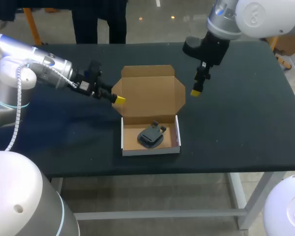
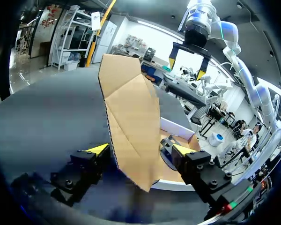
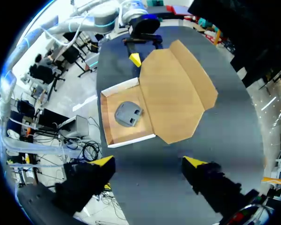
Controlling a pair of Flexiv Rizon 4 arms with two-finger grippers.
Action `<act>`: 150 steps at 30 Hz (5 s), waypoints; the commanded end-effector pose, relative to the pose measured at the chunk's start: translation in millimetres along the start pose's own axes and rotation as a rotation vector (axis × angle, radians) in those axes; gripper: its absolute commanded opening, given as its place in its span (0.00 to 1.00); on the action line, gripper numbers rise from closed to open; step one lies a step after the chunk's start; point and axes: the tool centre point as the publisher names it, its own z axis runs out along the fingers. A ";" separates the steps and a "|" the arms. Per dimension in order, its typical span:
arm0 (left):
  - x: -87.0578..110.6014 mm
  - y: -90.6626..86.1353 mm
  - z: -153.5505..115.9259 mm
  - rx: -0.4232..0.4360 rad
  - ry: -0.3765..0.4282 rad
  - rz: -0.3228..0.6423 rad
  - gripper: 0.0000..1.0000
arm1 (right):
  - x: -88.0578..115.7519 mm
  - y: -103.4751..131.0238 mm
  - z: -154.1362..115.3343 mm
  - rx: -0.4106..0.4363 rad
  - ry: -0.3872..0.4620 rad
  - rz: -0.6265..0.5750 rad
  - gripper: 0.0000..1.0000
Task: Assemble the packaging by folding the flat box into shape, placing the metal phone stand inside, and closing the box properly
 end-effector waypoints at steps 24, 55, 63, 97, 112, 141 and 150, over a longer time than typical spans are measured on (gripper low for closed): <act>15.2 -8.3 24.9 0.024 0.118 0.069 0.24 | -3.4 1.0 -3.3 0.017 -0.015 0.001 1.00; 25.6 -9.7 27.7 0.045 0.143 0.177 0.00 | 0.1 2.8 -4.3 0.026 -0.017 -0.002 1.00; 26.4 -9.2 27.9 0.041 0.145 0.179 0.00 | 2.9 5.8 -7.9 0.023 -0.018 -0.008 1.00; 55.2 -0.2 24.2 0.027 -0.046 0.425 0.00 | 9.6 46.4 -31.9 0.056 -0.083 -0.094 1.00; 52.3 4.1 24.4 0.010 -0.090 0.509 0.00 | 11.3 56.3 -34.1 0.066 -0.089 -0.109 1.00; 52.0 3.2 21.2 0.005 -0.094 0.540 0.00 | -0.7 122.7 -37.0 0.136 -0.100 -0.152 0.16; 52.0 3.2 21.2 0.005 -0.094 0.540 0.00 | -3.8 145.2 -17.1 0.190 -0.097 -0.151 0.23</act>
